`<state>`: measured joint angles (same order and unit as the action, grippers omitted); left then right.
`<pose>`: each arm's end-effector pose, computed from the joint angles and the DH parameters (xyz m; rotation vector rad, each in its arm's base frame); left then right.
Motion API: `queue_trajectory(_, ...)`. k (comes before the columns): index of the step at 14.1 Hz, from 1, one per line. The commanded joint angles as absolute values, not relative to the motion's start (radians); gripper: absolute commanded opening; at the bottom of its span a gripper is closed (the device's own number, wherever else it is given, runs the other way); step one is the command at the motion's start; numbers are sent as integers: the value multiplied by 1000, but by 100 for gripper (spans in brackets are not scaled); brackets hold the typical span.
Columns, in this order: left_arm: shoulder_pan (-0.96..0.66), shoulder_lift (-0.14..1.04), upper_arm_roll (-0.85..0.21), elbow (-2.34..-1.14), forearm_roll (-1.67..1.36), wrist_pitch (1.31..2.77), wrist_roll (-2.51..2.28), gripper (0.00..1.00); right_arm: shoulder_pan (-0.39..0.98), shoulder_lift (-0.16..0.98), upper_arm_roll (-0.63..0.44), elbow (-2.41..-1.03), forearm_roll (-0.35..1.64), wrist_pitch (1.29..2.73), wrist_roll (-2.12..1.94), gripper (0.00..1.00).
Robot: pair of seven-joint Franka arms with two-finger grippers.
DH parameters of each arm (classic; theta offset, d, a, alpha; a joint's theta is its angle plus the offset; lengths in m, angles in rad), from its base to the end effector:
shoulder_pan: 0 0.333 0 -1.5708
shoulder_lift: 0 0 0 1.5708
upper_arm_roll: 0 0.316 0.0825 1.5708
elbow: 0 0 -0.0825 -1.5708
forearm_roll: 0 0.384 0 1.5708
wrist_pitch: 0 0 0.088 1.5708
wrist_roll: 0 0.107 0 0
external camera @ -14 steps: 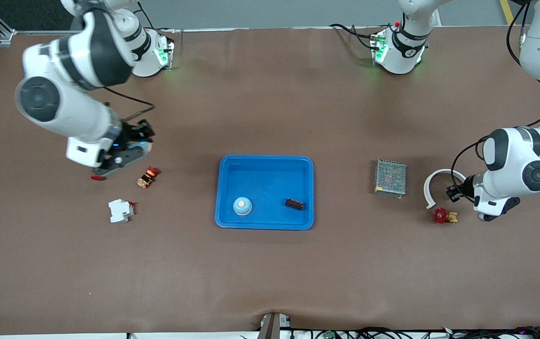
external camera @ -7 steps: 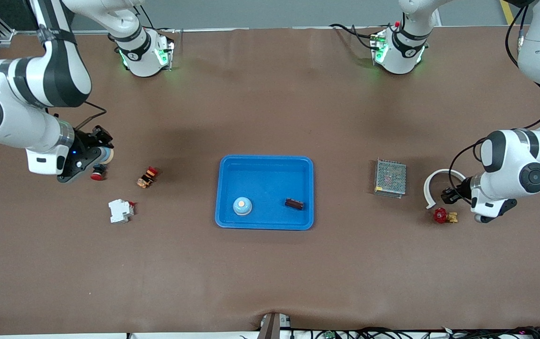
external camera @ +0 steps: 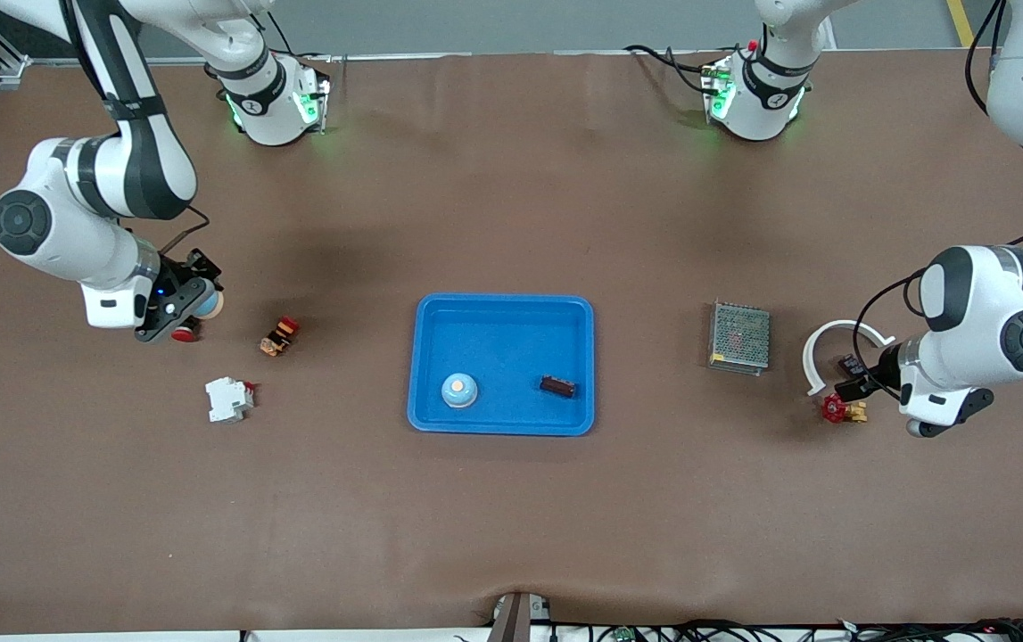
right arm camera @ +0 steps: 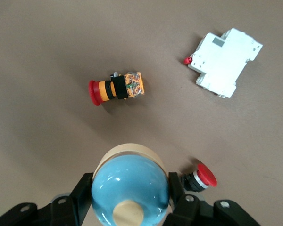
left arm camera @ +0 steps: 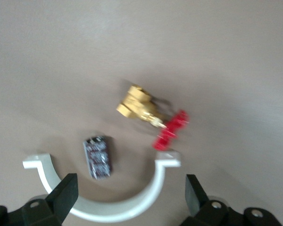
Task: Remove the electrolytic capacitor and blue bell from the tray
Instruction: 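Carry the bell with the right gripper while the left gripper releases the capacitor, then place the bell with the right gripper while the left gripper reaches the tray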
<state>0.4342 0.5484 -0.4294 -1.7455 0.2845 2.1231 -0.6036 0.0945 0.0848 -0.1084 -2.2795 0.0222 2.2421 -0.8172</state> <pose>0.6491 0.0399 0.2739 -3.0031 -0.7472 0.1574 0.5114 -0.0065 0.3083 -2.8450 -1.1832 0.1671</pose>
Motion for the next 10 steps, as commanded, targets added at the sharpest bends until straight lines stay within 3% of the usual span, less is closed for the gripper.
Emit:
queue_trajectory(1,434,526,-507,-1668,290,2005,-688,100,71,61,-91,-2354,-1,2331,-854,32)
queue_trajectory(5,419,535,-624,-1631,291,1988,-955,100,40,121,-91,-2387,-3,2448,-908,33)
queue_trajectory(10,264,571,-637,-1573,267,1990,-1227,100,40,205,-89,-2448,-3,2623,-927,33)
